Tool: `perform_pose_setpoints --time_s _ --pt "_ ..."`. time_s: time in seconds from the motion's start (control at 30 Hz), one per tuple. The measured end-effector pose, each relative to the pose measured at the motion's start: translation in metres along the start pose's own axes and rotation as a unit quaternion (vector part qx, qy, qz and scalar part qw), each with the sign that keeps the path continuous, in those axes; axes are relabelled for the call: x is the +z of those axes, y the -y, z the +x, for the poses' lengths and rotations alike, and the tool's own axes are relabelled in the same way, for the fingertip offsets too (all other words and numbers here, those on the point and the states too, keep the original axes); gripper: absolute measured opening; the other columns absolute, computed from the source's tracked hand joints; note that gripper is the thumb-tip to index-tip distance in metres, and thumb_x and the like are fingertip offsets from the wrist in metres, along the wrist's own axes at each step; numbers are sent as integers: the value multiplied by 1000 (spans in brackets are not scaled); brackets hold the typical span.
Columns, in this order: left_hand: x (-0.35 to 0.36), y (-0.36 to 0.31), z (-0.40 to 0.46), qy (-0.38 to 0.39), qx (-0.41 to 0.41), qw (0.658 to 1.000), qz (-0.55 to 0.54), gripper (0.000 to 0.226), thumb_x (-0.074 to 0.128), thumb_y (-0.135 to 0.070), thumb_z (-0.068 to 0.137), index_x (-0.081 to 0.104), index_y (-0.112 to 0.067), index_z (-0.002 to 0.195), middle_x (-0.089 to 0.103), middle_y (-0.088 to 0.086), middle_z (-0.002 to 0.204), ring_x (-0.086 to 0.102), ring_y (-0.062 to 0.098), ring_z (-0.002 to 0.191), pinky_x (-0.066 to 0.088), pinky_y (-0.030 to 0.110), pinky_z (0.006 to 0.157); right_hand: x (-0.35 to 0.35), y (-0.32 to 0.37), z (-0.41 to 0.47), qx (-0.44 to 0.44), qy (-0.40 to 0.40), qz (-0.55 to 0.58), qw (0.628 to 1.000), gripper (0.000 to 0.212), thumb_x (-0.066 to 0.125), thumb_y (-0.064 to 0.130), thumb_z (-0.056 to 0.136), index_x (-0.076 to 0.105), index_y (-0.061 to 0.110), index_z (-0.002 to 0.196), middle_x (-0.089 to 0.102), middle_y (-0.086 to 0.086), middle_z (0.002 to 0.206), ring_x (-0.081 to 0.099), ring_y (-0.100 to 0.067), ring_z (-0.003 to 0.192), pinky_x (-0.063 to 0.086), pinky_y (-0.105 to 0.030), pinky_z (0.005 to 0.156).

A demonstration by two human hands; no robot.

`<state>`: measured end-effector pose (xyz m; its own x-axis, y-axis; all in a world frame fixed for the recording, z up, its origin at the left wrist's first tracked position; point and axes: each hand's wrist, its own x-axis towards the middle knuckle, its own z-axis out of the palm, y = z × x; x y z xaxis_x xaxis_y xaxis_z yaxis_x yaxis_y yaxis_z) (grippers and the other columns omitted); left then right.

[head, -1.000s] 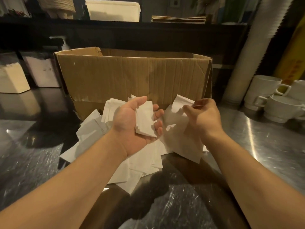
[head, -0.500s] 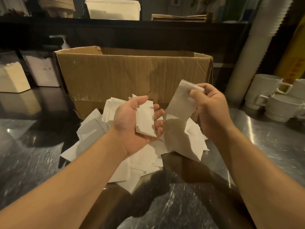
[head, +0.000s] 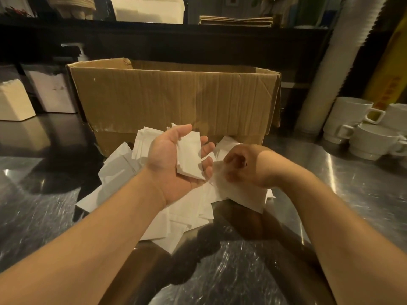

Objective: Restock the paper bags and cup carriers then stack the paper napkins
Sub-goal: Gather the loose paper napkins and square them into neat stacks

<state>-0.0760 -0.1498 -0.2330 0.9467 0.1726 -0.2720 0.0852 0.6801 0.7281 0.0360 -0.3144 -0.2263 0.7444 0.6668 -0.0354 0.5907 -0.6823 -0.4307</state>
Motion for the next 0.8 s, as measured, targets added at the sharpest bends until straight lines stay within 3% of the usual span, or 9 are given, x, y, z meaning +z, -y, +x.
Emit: perform_pose_setpoints --time_s 0.13,0.27,0.33,0.47,0.53,0.63,0.8 --pt "-1 0 1 -4 1 1000 3 40 60 -42 89 69 -12 115 71 10 100 62 25 75 51 34 68 1 -4 2 1 33 -17 999 52 83 31 85 58 34 131 59 10 115 60 -15 100 49 -14 65" --pt "-2 1 2 -5 3 1000 2 41 61 -42 88 70 -12 115 72 10 101 62 24 78 51 34 70 1 -1 0 -11 51 -2 999 33 79 35 88 59 37 114 62 11 108 60 -11 92 48 -17 66" --pt "-2 1 2 -6 6 1000 -1 40 62 -40 87 70 -11 114 72 11 101 61 24 78 50 35 71 -2 0 -2 -18 39 18 999 21 72 31 94 62 32 113 63 9 109 61 -14 97 48 -17 69" --pt "0 -1 3 16 37 999 -9 53 68 -29 74 66 -8 122 68 13 106 60 24 74 51 34 64 -14 0 -11 -61 49 185 980 9 70 27 94 70 23 103 73 3 102 69 -17 99 57 -31 89" --pt "-1 -2 5 23 52 998 -15 54 68 -25 71 66 -7 122 69 13 105 63 25 79 55 37 76 -16 0 -15 -88 66 290 951 8 73 24 92 70 18 95 74 1 96 71 -19 92 60 -37 86" --pt "-3 -3 7 54 40 998 -11 53 69 -26 73 65 -6 122 68 13 105 68 26 92 56 43 93 -13 2 -17 -124 82 380 913 14 73 26 84 69 14 90 70 -4 98 64 -24 87 56 -30 70" --pt "-8 -1 8 100 -14 991 87 55 68 -41 80 70 -10 126 67 14 116 61 33 109 42 51 109 -7 6 -13 -127 43 451 882 13 72 24 79 71 13 83 65 -8 93 49 -25 77 50 -28 67"
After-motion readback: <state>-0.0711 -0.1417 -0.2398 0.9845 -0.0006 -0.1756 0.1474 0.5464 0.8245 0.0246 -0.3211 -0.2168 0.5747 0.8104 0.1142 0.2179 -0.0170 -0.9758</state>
